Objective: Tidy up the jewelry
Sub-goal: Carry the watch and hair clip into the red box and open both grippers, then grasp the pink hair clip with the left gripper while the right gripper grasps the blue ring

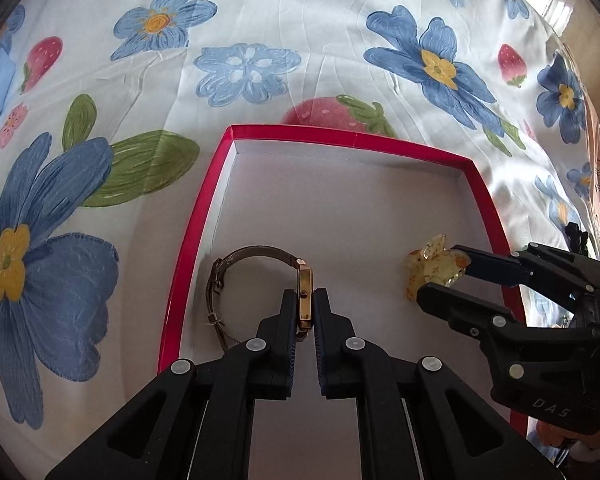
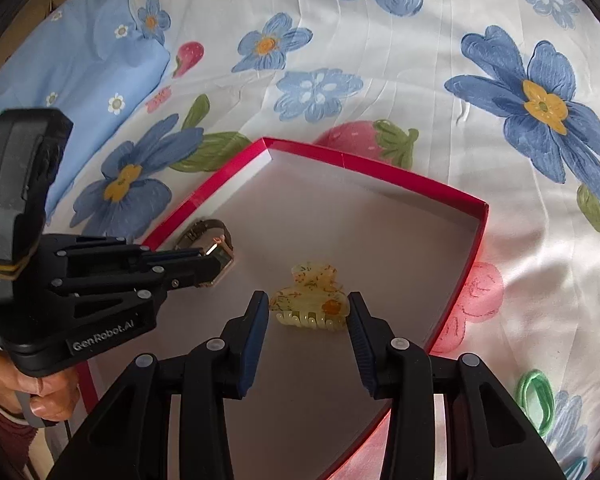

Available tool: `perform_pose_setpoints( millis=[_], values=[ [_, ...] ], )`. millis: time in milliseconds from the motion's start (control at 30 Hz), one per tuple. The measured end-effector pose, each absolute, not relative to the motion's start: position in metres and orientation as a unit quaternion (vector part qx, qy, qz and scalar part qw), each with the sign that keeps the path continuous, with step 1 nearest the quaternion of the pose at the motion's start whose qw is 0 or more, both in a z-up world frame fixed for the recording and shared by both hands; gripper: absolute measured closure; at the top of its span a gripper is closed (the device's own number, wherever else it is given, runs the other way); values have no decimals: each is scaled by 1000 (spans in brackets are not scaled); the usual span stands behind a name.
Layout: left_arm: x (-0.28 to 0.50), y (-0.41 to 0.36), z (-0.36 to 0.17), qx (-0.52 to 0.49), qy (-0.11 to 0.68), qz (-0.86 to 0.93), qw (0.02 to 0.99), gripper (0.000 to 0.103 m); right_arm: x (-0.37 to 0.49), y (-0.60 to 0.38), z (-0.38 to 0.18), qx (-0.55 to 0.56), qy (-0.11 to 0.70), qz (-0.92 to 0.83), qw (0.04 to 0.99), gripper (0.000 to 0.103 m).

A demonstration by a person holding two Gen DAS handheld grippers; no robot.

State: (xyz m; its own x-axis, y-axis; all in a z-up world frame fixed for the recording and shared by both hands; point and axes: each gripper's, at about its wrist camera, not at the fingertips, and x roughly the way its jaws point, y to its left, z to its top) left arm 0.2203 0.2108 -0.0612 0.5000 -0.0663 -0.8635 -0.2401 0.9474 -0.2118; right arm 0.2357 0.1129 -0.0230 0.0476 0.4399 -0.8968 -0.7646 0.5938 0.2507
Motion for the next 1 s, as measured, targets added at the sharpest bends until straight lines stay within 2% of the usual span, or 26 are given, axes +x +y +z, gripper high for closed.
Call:
perform_pose_setpoints(
  millis=[100, 167, 233, 300, 367, 500, 733, 1000],
  values=[
    [222, 211, -64, -149, 501, 56, 851, 92, 235, 113, -24, -151, 543, 427, 707, 62],
    [221, 210, -64, -146, 501, 60, 851, 84, 235, 113, -23, -148, 542, 428, 708, 62],
    [218, 209, -61, -142, 498, 66, 853, 70, 237, 111, -22, -140, 544, 429, 708, 61],
    [212, 208, -55, -139, 492, 70, 856, 65, 237, 110, -19, -134, 542, 430, 710, 58],
    [206, 208, -50, -139, 488, 77, 858, 63, 238, 103, -13, -122, 538, 429, 716, 51],
    [184, 208, -34, -149, 472, 88, 864, 54, 239, 83, 2, -87, 535, 428, 723, 51],
    [135, 191, -5, -175, 443, 85, 875, 46, 232, 18, 31, -20, 531, 400, 747, 47],
    [104, 156, 11, -182, 435, 58, 880, 46, 214, -45, 37, -6, 540, 354, 763, 47]
  ],
)
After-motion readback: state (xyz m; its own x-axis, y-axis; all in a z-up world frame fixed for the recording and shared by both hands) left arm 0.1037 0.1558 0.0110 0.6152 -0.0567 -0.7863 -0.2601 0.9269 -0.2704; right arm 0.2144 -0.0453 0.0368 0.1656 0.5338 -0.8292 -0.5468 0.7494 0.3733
